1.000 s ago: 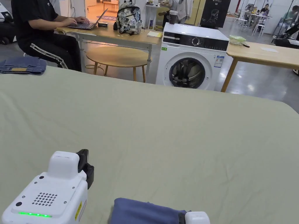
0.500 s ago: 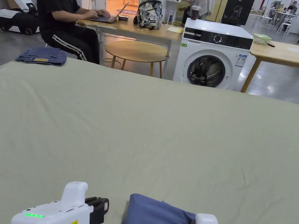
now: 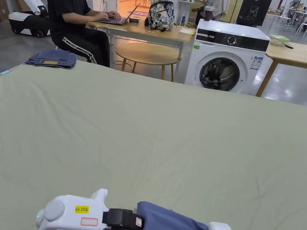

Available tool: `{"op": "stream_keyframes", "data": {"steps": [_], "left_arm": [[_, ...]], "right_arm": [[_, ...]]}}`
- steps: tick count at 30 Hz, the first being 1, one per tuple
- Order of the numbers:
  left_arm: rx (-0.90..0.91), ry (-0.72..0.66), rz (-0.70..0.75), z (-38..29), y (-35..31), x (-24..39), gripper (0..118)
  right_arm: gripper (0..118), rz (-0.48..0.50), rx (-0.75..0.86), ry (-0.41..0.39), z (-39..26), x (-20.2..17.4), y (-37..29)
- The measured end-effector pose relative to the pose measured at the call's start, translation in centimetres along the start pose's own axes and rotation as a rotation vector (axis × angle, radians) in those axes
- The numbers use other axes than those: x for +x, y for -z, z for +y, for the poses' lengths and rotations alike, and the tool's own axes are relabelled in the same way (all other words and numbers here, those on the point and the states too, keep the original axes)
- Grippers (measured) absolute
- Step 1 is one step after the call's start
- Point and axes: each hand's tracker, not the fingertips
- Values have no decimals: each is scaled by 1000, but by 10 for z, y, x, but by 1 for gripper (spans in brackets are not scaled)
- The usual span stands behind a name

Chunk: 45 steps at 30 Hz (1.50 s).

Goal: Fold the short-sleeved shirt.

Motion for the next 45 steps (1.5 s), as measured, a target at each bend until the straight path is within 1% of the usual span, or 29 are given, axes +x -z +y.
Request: {"op": "stream_keyframes", "data": {"steps": [2,3,5,6,8,9,10,12,15,17,20,22,24,25,26,27,28,29,30,32,33,36,39,45], "left_arm": [[-36,-59,-61,7,2,-13,58],[-25,-70,-56,11,0,-17,58],[-16,-55,-65,11,-6,-17,58],[-13,-41,-78,0,-10,3,59],[-2,-12,-125,-2,-17,11,60],[6,0,-157,-3,-20,14,61],[5,6,-177,8,-21,-4,66],[-15,24,-156,10,-19,-1,78],[-76,69,-28,12,-10,8,80],[-123,62,39,14,0,7,80],[-109,39,-20,17,6,6,80],[-106,28,-31,18,11,6,80],[-129,29,-50,17,20,4,80],[-158,31,-83,16,25,4,80],[-169,26,-104,14,30,6,78],[-178,18,-119,13,32,6,72],[-176,17,-109,11,37,5,64],[-171,23,-96,10,38,5,51],[-161,32,-72,12,41,-2,41],[-155,20,-78,11,39,-12,35],[-144,-4,-125,10,37,-15,29],[-132,4,-129,10,33,-27,22],[-109,1,-172,0,31,-13,22],[-85,10,-218,5,24,-1,20]], "right_arm": [[0,3,0,4,0,-1,-3],[0,6,0,6,0,0,-3],[0,10,-3,7,0,1,-3],[0,12,-4,8,0,1,-3],[0,13,-5,6,1,1,-3],[0,12,-6,2,0,1,-3],[0,12,-6,-3,0,0,-2],[0,10,-6,-6,0,0,-2],[0,12,-7,-5,1,-1,-3],[0,16,-8,-2,1,0,-4],[0,17,-10,-1,2,0,-5],[0,15,-8,1,1,0,-4],[0,14,-7,2,1,-1,-4],[0,13,-7,2,1,-1,-5],[0,13,-6,3,1,-1,-5],[0,14,-6,5,1,-1,-5],[0,14,-7,6,1,-1,-5],[0,14,-7,8,2,-2,-7],[0,15,-7,9,2,-2,-8],[0,17,-6,12,2,-2,-8],[0,18,-5,10,2,-2,-7],[0,17,0,0,1,-5,-8],[0,9,5,-12,0,-5,-7],[0,0,21,-44,0,-9,-15]]}}
